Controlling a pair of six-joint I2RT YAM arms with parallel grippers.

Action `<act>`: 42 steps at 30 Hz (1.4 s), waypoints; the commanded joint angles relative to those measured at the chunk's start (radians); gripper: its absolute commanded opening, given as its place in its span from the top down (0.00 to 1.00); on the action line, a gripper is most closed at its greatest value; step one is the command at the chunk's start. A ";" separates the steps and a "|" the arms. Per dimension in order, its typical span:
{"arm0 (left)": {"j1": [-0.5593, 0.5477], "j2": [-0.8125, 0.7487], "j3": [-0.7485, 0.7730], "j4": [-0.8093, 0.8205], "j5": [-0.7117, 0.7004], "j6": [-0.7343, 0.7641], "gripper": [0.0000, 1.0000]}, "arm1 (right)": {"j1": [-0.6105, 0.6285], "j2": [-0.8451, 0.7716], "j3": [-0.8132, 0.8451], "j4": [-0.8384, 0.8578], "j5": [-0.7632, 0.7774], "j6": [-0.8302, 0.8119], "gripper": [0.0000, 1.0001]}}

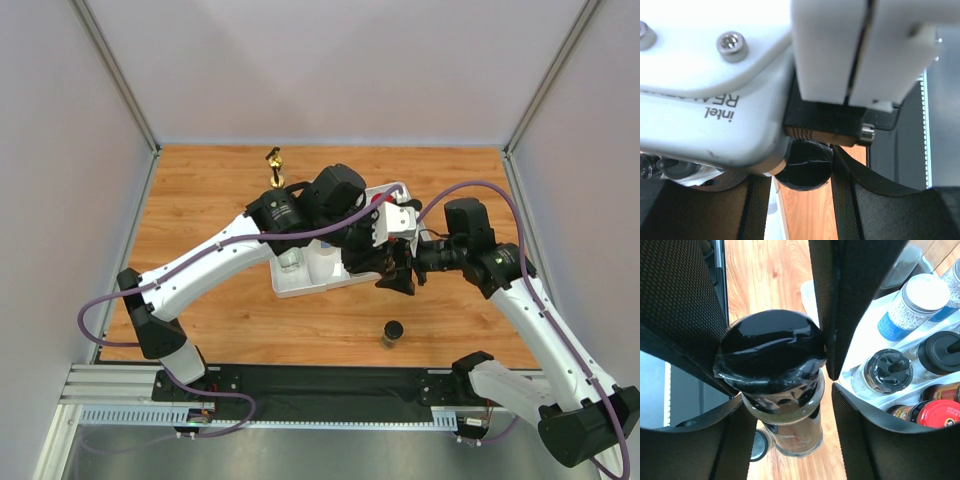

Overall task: Organize the condiment bottles
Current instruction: Place the bottle in the storage box.

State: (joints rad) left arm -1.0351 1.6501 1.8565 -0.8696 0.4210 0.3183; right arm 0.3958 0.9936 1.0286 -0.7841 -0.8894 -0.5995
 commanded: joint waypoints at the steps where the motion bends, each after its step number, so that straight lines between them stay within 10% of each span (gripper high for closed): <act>1: -0.023 0.031 0.033 -0.029 0.004 0.036 0.91 | 0.009 -0.006 0.047 0.006 0.021 -0.020 0.39; 24: -0.043 0.077 0.044 -0.051 -0.016 0.045 0.91 | 0.008 -0.023 0.050 0.000 0.015 -0.028 0.39; 31: -0.045 0.070 0.049 -0.042 -0.024 0.033 0.87 | 0.009 -0.026 0.042 -0.009 -0.002 -0.043 0.78; 42: -0.043 -0.002 0.017 0.006 -0.050 -0.012 0.14 | 0.009 -0.070 -0.005 -0.007 0.023 -0.071 0.94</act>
State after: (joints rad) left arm -1.0580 1.6707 1.8923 -0.8856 0.4072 0.3210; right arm 0.3901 0.9558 1.0275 -0.8265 -0.8867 -0.6514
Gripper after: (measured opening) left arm 0.828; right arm 0.422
